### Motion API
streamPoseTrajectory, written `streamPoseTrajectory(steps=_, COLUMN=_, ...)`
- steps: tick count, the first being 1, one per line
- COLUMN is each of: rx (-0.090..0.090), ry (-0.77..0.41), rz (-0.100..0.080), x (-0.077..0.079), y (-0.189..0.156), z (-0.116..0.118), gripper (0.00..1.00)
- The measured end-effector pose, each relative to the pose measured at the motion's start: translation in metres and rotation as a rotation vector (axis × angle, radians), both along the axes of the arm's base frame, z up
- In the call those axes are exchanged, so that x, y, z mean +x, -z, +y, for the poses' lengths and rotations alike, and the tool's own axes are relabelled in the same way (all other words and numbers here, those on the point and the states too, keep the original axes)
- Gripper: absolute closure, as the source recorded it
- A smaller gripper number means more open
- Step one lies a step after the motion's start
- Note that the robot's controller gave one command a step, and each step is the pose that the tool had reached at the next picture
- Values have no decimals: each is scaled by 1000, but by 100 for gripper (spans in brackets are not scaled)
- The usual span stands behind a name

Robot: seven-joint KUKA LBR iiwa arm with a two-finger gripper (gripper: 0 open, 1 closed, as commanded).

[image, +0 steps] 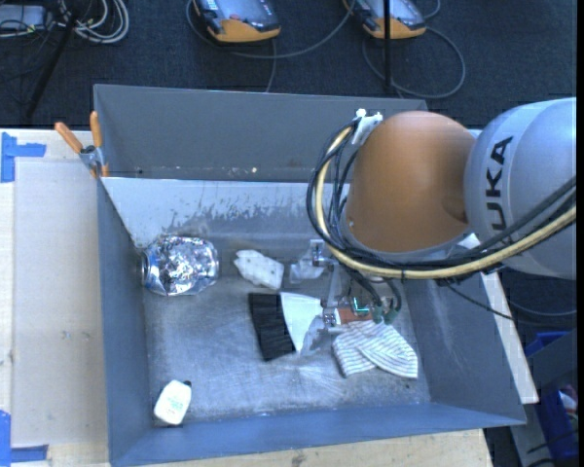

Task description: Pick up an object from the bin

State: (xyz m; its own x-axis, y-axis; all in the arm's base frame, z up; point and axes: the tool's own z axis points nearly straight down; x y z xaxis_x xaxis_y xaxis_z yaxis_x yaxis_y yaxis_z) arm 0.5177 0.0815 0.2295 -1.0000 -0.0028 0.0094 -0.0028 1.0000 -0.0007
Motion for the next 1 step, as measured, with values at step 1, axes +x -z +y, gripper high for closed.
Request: streamPoseTrajectory(steps=1, rx=1, ry=3, rz=-8, x=2, y=-4, z=0, gripper=0)
